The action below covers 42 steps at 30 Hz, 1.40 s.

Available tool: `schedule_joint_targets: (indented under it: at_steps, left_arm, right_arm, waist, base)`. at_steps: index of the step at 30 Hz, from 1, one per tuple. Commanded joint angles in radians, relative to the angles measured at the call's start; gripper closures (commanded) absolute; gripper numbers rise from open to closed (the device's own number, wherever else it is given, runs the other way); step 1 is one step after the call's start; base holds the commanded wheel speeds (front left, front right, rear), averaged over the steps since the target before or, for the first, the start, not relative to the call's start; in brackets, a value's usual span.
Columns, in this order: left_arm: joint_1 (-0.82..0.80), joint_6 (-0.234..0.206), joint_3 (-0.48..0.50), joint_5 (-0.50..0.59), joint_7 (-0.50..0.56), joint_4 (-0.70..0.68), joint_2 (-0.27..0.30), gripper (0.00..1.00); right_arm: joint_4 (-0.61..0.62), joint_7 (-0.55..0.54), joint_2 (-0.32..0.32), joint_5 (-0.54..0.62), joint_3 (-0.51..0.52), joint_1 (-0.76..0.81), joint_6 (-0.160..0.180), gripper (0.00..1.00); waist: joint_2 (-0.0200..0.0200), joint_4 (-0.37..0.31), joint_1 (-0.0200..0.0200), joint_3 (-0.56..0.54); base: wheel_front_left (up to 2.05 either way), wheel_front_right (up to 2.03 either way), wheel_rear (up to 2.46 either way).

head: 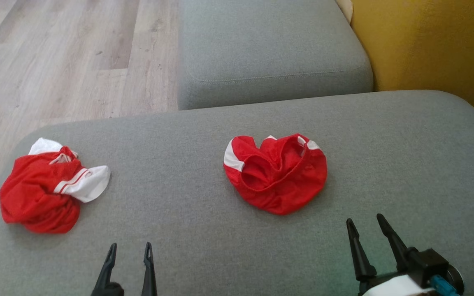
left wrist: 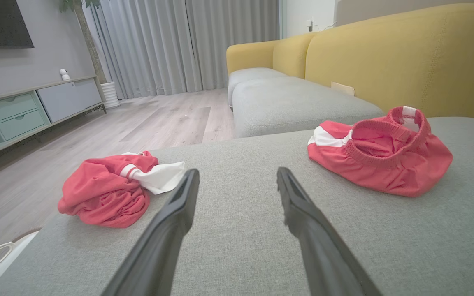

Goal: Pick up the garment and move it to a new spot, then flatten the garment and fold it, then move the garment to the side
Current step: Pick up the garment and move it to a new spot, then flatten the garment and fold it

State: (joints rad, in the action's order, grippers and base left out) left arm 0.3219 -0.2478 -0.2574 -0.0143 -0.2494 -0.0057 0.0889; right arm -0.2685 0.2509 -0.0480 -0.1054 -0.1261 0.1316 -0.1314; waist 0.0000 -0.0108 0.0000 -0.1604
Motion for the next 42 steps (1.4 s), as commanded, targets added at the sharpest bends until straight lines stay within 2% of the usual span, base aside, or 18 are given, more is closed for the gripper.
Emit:
schedule_joint_targets:
  at_steps: [1, 19, 23, 28, 31, 38, 41, 42]
  left_arm:
    - [-0.066, -0.004, 0.025, 0.011, -0.012, -0.03, -0.009, 0.0]
    - [-0.069, -0.006, 0.008, 0.013, -0.012, -0.023, 0.005, 0.0]
    - [-0.071, 0.006, 0.001, 0.005, -0.012, -0.004, 0.007, 0.0]
    - [-0.118, 0.041, -0.023, 0.0, -0.012, 0.053, 0.003, 0.0]
    - [-0.185, 0.079, -0.06, -0.009, -0.012, 0.098, -0.008, 0.0]
    - [-0.463, 0.193, -0.189, -0.047, 0.001, 0.248, -0.034, 0.0]
    - [-0.61, 0.219, -0.262, -0.111, 0.028, 0.279, -0.038, 0.0]
    - [-0.61, 0.219, -0.262, -0.111, 0.028, 0.279, -0.038, 0.0]
  right_arm:
    - [0.03, 0.011, -0.006, -0.001, -0.022, -0.044, 0.001, 0.0]
    - [0.038, 0.011, -0.005, 0.002, -0.022, -0.042, 0.001, 0.0]
    - [0.043, 0.011, -0.005, 0.005, -0.028, -0.042, 0.001, 0.0]
    - [0.058, 0.011, -0.005, 0.006, -0.034, -0.058, 0.001, 0.0]
    - [0.061, 0.011, -0.011, 0.008, -0.041, -0.069, 0.001, 0.0]
    - [0.077, 0.011, -0.023, 0.005, -0.076, -0.107, 0.001, 0.0]
    - [0.085, 0.011, -0.026, 0.002, -0.086, -0.134, 0.001, 0.0]
    - [0.085, 0.011, -0.026, 0.002, -0.086, -0.134, 0.001, 0.0]
  waist:
    - [0.0, 0.001, 0.0, 0.0]
    - [0.0, 0.001, 0.0, 0.011]
    - [0.0, -0.007, 0.0, 0.019]
    - [0.0, -0.029, 0.0, 0.057]
    - [0.0, -0.046, 0.0, 0.092]
    - [0.0, -0.106, 0.0, 0.193]
    - [0.0, -0.138, 0.0, 0.249]
    - [0.0, -0.138, 0.0, 0.249]
  base:
    - [0.0, 0.0, 0.0]
    - [0.0, 0.0, 0.0]
    - [0.0, 0.0, 0.0]
    - [0.0, 0.0, 0.0]
    - [0.0, 0.0, 0.0]
    - [0.0, 0.0, 0.0]
    - [0.0, 0.0, 0.0]
    - [0.0, 0.0, 0.0]
